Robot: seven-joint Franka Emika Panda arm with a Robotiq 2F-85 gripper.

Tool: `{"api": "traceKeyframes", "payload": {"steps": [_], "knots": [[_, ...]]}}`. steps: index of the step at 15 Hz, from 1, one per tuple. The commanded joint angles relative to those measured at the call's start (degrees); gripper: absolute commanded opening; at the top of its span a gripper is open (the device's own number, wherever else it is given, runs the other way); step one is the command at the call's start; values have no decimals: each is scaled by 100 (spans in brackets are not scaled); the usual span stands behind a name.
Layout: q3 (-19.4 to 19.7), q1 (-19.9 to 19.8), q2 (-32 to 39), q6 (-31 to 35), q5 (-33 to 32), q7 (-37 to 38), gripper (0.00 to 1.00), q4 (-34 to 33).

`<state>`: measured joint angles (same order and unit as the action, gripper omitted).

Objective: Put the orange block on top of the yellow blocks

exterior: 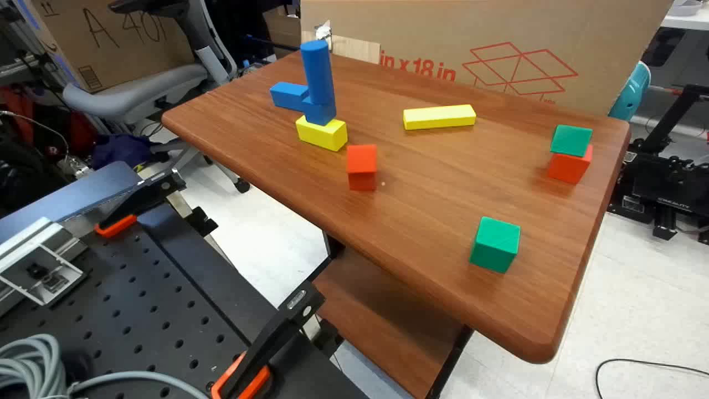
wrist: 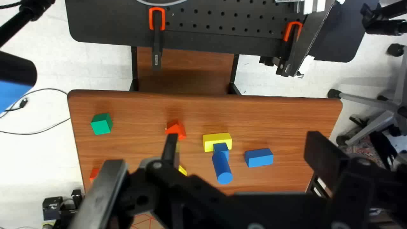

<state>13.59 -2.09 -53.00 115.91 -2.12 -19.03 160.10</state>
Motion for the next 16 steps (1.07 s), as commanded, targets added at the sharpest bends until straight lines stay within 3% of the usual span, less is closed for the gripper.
{"api": "traceKeyframes", "payload": {"steps": [1, 7, 12, 16], "knots": [[-24, -22, 6, -14, 24, -15, 100, -12], [-7, 9, 97, 94, 69, 1, 100, -36], [90, 229, 757, 1044, -70, -541, 100, -101], [36, 359, 1693, 1769, -248, -1053, 100, -316]]}}
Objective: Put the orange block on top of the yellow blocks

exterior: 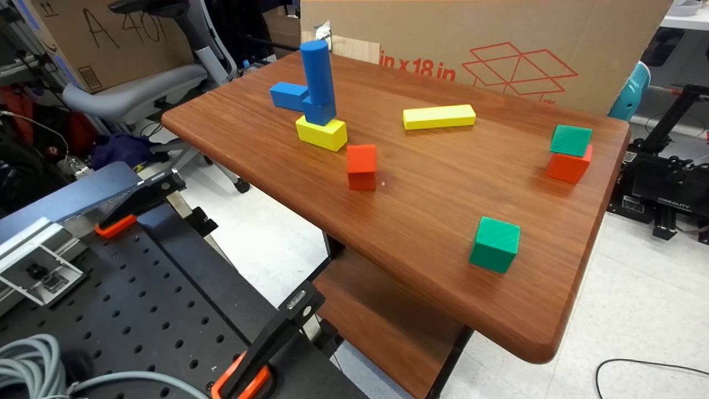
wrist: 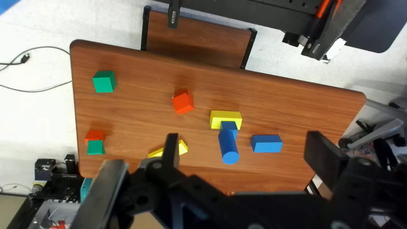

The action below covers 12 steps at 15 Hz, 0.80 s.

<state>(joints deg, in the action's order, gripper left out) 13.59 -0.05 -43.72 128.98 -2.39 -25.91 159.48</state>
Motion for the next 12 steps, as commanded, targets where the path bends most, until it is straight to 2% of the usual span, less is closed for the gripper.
{"api": "traceKeyframes", "payload": {"steps": [1, 6, 12], "knots": [[17, 169, 1000, 614, -314, -484, 100, -314], [-18, 158, 2368, 1247, -646, -869, 100, -718], [-125, 113, 3747, 1690, -347, -1643, 100, -1273]]}}
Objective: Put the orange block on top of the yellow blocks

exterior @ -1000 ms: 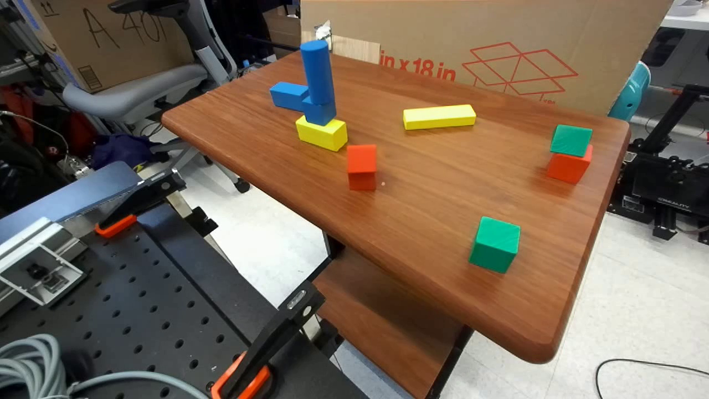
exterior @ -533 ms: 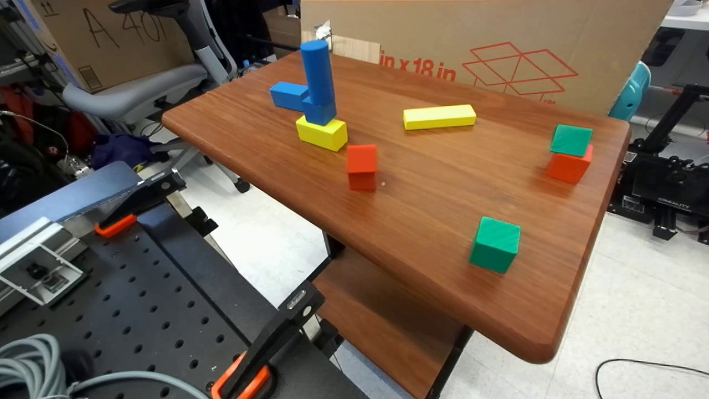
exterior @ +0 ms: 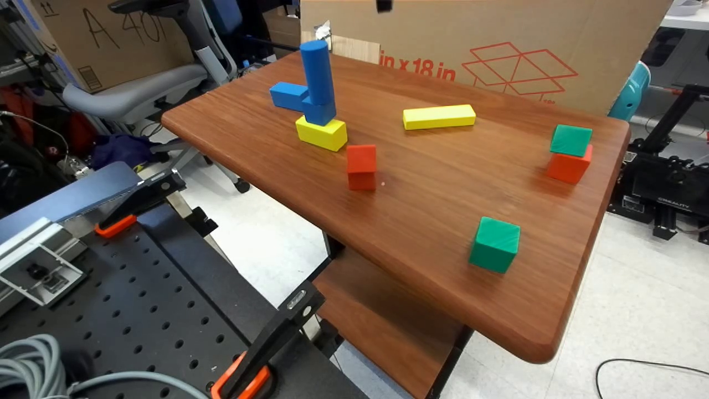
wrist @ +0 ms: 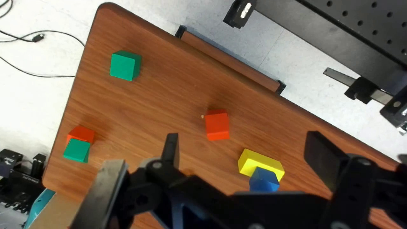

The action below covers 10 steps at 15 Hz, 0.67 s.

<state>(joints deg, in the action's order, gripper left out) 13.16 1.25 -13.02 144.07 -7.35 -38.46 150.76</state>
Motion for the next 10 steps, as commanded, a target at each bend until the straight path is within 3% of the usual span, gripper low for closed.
{"api": "traceKeyframes", "payload": {"steps": [1, 10], "knots": [[-131, -50, 867, 205, 165, -484, 100, -498], [-592, -370, 1966, 305, 92, -724, 100, -1096]]}}
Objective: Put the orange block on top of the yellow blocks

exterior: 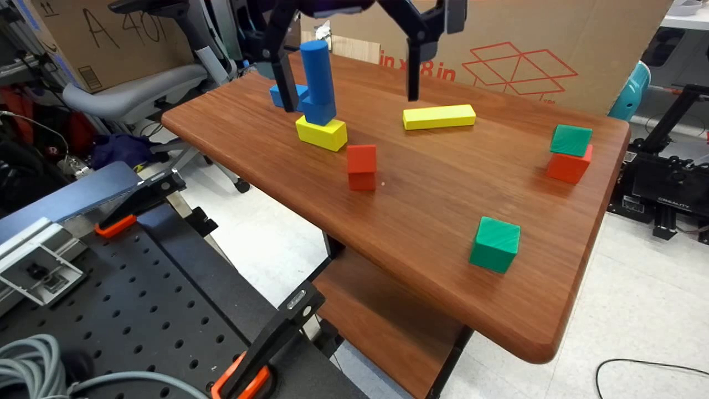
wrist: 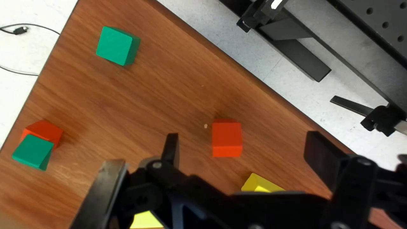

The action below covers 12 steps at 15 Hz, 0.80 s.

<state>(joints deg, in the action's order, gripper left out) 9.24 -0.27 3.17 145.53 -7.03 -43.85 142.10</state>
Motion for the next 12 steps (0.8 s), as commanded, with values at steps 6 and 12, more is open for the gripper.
{"api": "traceKeyframes", "payload": {"steps": [6, 12], "knots": [[-415, -439, 879, 75, 35, -242, 100, -566], [-582, -534, 1219, 59, -35, -163, 100, -797]]}}
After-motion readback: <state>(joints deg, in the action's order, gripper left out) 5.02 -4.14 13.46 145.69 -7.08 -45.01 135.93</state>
